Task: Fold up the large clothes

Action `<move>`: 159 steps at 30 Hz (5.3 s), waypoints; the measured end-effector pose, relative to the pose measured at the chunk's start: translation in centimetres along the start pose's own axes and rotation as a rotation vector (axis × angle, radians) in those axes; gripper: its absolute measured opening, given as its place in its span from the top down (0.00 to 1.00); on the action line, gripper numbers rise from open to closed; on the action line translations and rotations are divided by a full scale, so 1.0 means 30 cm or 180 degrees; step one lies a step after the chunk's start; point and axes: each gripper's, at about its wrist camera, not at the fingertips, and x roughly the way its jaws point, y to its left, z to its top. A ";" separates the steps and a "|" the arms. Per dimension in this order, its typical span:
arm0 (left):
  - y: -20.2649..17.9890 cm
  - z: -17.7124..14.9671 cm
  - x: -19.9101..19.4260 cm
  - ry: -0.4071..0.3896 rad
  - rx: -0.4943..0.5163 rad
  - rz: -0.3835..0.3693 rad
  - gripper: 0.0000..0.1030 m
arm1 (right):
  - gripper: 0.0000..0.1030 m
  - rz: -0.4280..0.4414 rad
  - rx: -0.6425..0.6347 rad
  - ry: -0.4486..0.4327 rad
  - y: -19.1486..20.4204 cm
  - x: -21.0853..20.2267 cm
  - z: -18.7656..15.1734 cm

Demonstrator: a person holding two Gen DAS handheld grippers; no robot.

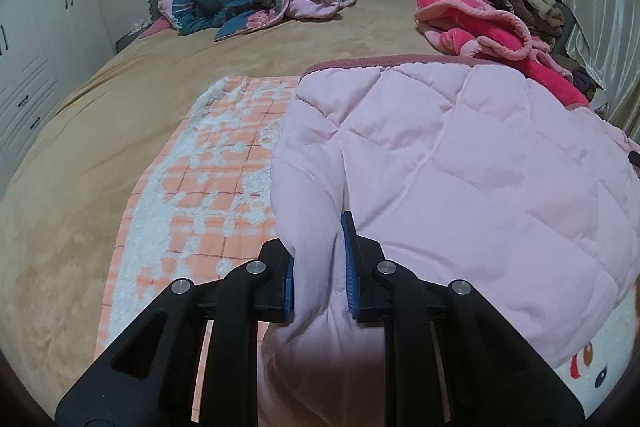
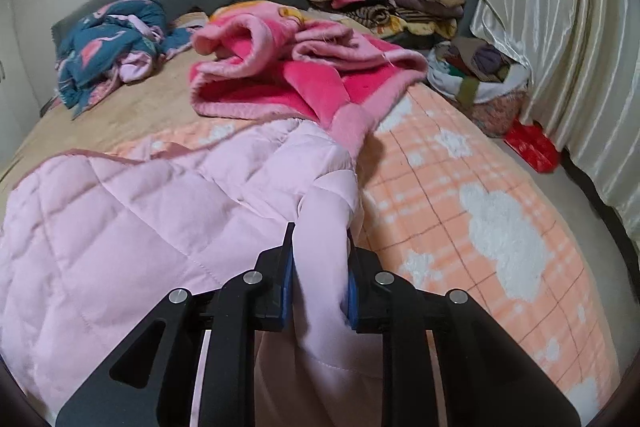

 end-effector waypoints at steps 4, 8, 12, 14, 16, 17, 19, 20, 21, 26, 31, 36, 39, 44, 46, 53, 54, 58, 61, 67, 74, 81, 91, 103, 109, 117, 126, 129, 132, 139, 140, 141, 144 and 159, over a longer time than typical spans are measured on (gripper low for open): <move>0.005 -0.005 0.004 -0.0003 -0.0017 -0.0025 0.87 | 0.81 -0.0074 0.0035 0.0049 0.002 0.027 -0.017; -0.001 -0.010 -0.005 -0.0020 0.0071 0.0047 0.85 | 0.76 -0.0129 -0.0055 0.0096 0.014 0.015 -0.036; -0.010 -0.013 -0.040 -0.0020 0.0107 0.0094 0.80 | 0.62 -0.0147 -0.0108 0.0173 -0.008 -0.031 -0.052; -0.009 -0.013 -0.067 -0.0040 0.0113 0.0133 0.67 | 0.54 -0.0069 -0.0055 0.0150 -0.024 -0.070 -0.058; -0.012 -0.014 -0.100 -0.0096 0.0146 0.0170 0.58 | 0.38 0.0022 -0.0053 0.0082 -0.032 -0.131 -0.067; -0.012 -0.013 -0.120 -0.0131 0.0165 0.0190 0.54 | 0.29 0.0039 -0.0060 0.0049 -0.029 -0.160 -0.072; -0.015 -0.006 -0.167 -0.0168 0.0189 0.0187 0.47 | 0.19 0.0121 -0.0088 -0.0085 -0.030 -0.245 -0.085; -0.018 -0.003 -0.198 -0.0200 0.0193 0.0172 0.41 | 0.12 0.0170 -0.0110 -0.0104 -0.028 -0.279 -0.092; -0.020 -0.002 -0.225 -0.0237 0.0196 0.0163 0.39 | 0.07 0.0188 -0.0123 -0.0110 -0.028 -0.302 -0.095; -0.043 -0.011 -0.342 -0.0360 0.0224 0.0130 0.15 | 0.04 0.0254 -0.0302 -0.0287 -0.007 -0.476 -0.137; -0.070 -0.044 -0.458 -0.0470 0.0295 0.0175 0.09 | 0.04 0.0262 -0.0428 -0.0495 0.000 -0.635 -0.187; -0.091 -0.085 -0.529 -0.0483 0.0300 0.0138 0.09 | 0.04 0.0289 -0.0434 -0.0677 -0.011 -0.757 -0.238; -0.092 -0.119 -0.543 -0.0445 0.0216 0.0077 0.09 | 0.04 0.0299 -0.0376 -0.0725 -0.025 -0.800 -0.262; -0.104 -0.186 -0.522 -0.0281 0.0036 -0.0061 0.09 | 0.04 0.0338 -0.0106 -0.0674 -0.075 -0.808 -0.307; -0.103 -0.208 -0.509 -0.0223 -0.0037 -0.0106 0.09 | 0.04 0.0343 0.0057 -0.0593 -0.096 -0.778 -0.320; -0.024 -0.315 -0.338 0.0285 -0.0968 -0.0463 0.09 | 0.04 0.0384 0.0722 -0.0146 -0.157 -0.558 -0.390; -0.007 -0.335 -0.299 0.0364 -0.1213 -0.0556 0.09 | 0.04 0.0384 0.0821 -0.0081 -0.163 -0.513 -0.402; 0.005 -0.357 -0.196 0.0495 -0.1681 -0.0749 0.09 | 0.04 0.0475 0.1115 0.0146 -0.172 -0.380 -0.430; 0.003 -0.351 -0.115 0.0591 -0.2006 -0.0946 0.09 | 0.04 0.0535 0.1284 0.0223 -0.171 -0.293 -0.422; -0.003 -0.338 0.029 0.0610 -0.2507 -0.1225 0.08 | 0.04 0.0763 0.1530 0.0287 -0.147 -0.145 -0.366; -0.013 -0.302 0.091 0.0386 -0.2498 -0.1302 0.34 | 0.44 0.1078 0.1657 0.0279 -0.130 -0.049 -0.334; -0.105 -0.199 -0.124 -0.0064 -0.1483 -0.0861 0.75 | 0.76 0.0941 0.0556 -0.0245 0.006 -0.262 -0.262; -0.101 -0.327 -0.462 -0.0232 -0.0828 -0.0749 0.76 | 0.76 0.0998 -0.0103 -0.0547 0.021 -0.637 -0.376; -0.127 -0.514 -0.560 -0.0061 -0.0596 -0.0729 0.72 | 0.73 0.0865 0.0164 -0.0321 -0.084 -0.760 -0.657; -0.127 -0.596 -0.552 0.0035 -0.0644 -0.0700 0.67 | 0.64 0.0873 0.0651 -0.0035 -0.152 -0.719 -0.743; -0.125 -0.625 -0.556 0.0131 -0.0637 -0.0619 0.54 | 0.46 0.0829 0.0711 0.0140 -0.176 -0.763 -0.781; -0.146 -0.651 -0.641 0.0257 -0.0417 -0.0490 0.25 | 0.11 0.0573 0.0361 -0.0147 -0.176 -0.947 -0.825; -0.143 -0.662 -0.685 0.0241 -0.0458 -0.0516 0.15 | 0.09 0.0566 0.0313 -0.0226 -0.179 -1.007 -0.824; -0.147 -0.663 -0.755 0.0094 -0.0418 -0.0461 0.09 | 0.04 0.0583 0.0208 -0.0345 -0.177 -1.088 -0.816; -0.158 -0.643 -0.922 -0.0211 -0.0287 -0.0403 0.09 | 0.04 0.0506 -0.0068 -0.0633 -0.153 -1.273 -0.792; -0.164 -0.643 -0.956 -0.0291 -0.0247 -0.0387 0.09 | 0.04 0.0491 -0.0148 -0.0694 -0.143 -1.304 -0.795; -0.166 -0.642 -0.973 -0.0325 -0.0227 -0.0384 0.09 | 0.04 0.0468 -0.0240 -0.0759 -0.132 -1.337 -0.798; -0.175 -0.644 -1.041 -0.0446 -0.0215 -0.0406 0.09 | 0.04 0.0423 -0.0424 -0.0898 -0.098 -1.417 -0.813; -0.260 -0.745 -1.240 -0.0743 -0.0146 -0.0479 0.09 | 0.04 0.0757 -0.0530 -0.1221 0.031 -1.649 -0.935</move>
